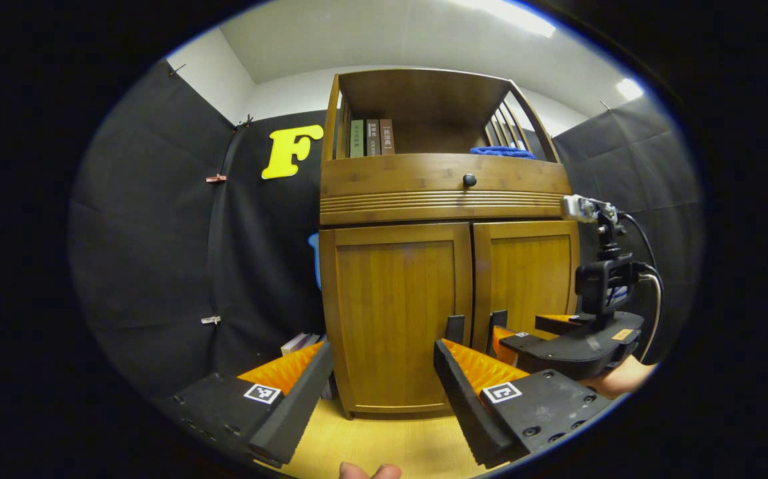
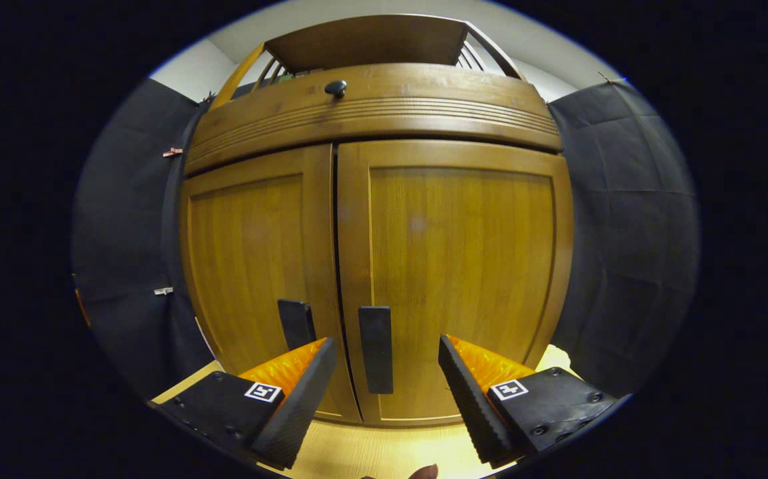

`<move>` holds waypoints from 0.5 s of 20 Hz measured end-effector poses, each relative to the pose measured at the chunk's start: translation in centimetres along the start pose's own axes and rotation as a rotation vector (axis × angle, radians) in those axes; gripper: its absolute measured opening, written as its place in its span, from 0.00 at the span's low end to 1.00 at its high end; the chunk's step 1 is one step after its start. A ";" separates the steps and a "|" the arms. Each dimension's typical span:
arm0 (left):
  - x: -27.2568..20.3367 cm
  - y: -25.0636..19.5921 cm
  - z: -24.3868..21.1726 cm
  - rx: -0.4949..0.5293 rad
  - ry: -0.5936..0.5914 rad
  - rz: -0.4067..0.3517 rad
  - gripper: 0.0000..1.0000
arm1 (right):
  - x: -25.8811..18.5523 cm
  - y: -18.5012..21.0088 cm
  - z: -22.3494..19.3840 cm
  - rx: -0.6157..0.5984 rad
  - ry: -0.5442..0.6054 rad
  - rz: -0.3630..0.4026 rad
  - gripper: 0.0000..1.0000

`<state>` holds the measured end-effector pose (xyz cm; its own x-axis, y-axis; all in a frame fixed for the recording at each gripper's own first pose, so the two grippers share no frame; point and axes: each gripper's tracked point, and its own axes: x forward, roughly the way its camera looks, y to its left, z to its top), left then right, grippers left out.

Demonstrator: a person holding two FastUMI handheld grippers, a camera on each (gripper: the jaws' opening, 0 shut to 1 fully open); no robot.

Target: Open the right door of the double-door shoe cabinet with the right hand, and open the left door with the left hand.

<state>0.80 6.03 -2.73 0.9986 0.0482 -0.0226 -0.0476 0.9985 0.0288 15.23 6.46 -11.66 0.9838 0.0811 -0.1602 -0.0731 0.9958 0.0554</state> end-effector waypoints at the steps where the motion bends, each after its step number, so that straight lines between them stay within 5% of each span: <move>1: 0.2 0.3 -0.4 0.001 0.009 0.003 0.92 | 0.9 0.2 -0.3 0.001 0.003 0.003 0.96; 4: 0.7 1.1 -0.7 0.002 0.015 0.018 0.94 | 3.0 0.7 -0.9 0.019 0.014 0.016 0.94; 6: 1.0 1.6 -0.9 0.004 0.018 0.026 0.94 | 4.3 1.1 -1.6 0.027 0.034 0.018 0.73; 9: 1.4 2.4 -1.3 0.000 0.025 0.035 0.94 | 5.3 1.1 -2.2 0.040 0.069 0.005 0.60; 10: 1.4 2.6 -1.5 -0.003 0.028 0.038 0.94 | 5.8 1.1 -2.4 0.051 0.080 0.007 0.46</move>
<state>2.08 8.71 -4.15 0.9950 0.0866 -0.0493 -0.0854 0.9960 0.0271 20.43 8.15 -14.93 0.9669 0.0936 -0.2373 -0.0699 0.9919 0.1063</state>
